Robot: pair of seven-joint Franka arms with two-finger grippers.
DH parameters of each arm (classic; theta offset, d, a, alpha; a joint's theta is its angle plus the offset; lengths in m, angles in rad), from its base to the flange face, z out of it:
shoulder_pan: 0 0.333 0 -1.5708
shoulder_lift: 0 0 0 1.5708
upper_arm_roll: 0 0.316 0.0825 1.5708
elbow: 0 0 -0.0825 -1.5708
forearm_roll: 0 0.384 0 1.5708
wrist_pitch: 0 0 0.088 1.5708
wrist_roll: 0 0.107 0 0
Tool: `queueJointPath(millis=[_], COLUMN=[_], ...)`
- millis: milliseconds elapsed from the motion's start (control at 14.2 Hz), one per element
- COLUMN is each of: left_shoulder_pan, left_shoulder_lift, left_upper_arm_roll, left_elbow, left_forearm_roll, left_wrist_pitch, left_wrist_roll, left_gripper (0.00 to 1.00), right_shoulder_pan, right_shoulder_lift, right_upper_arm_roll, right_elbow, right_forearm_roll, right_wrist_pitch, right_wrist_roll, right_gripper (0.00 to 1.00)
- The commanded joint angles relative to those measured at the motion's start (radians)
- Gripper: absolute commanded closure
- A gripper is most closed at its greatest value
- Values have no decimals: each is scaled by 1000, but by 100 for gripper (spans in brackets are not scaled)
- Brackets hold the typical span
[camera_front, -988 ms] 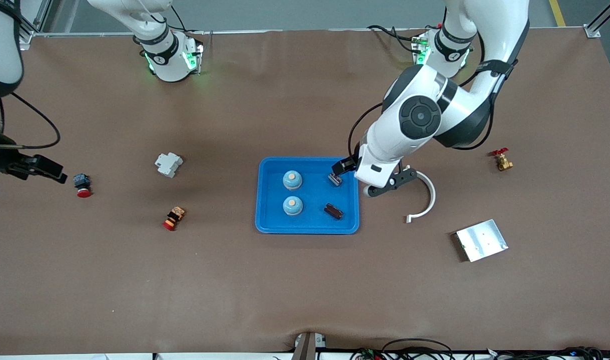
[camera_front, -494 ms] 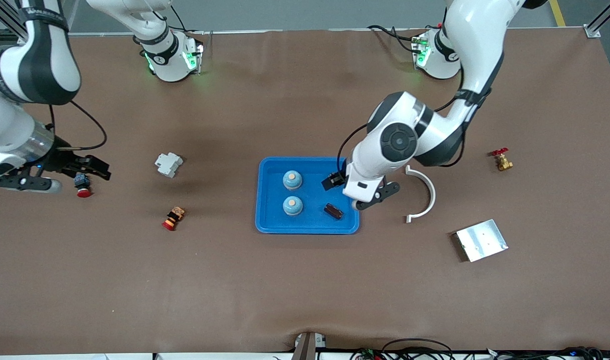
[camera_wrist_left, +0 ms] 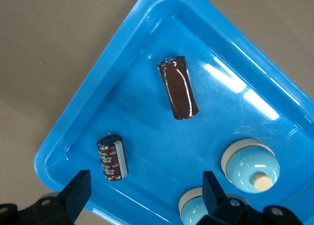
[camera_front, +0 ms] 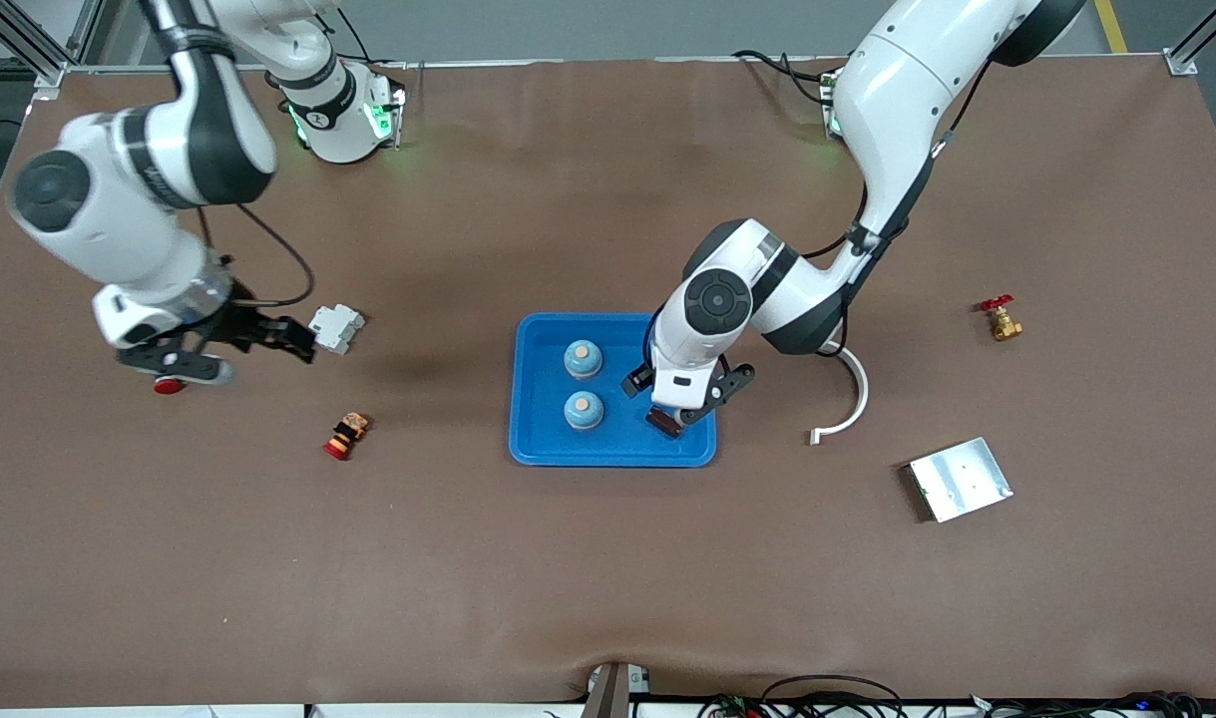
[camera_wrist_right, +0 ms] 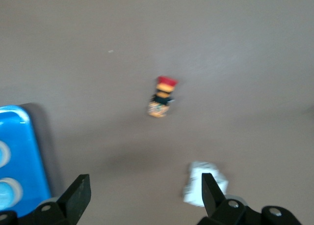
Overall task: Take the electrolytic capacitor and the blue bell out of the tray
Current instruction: 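Grasp the capacitor with the left gripper while the right gripper reaches the bell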
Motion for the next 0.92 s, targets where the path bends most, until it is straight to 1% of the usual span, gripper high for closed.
queueJointPath(millis=[0, 212, 282, 564, 846], left_shoulder_pan=[-14, -14, -14, -20, -27], left_shoulder_lift=[11, 16, 25, 46, 62], left_upper_arm_roll=[7, 9, 9, 13, 13], left_elbow=[16, 2, 2, -15, -13], left_forearm_roll=[30, 50, 50, 66, 65], left_wrist_pitch=[-1, -4, -11, -17, -17], left_wrist_roll=[-110, -208, -214, -216, -216], left_gripper=[0, 0, 0, 0, 0], right_shoulder_pan=[103, 201, 237, 347, 443], right_shoulder_lift=[36, 107, 133, 245, 345], right_upper_arm_roll=[-10, -10, -10, -10, -10], right_elbow=[-6, 2, 15, 94, 123], right_forearm_roll=[11, 11, 11, 11, 13], right_wrist_pitch=[64, 137, 162, 185, 306], right_wrist_roll=[154, 322, 382, 553, 703], right_gripper=[0, 0, 0, 0, 0])
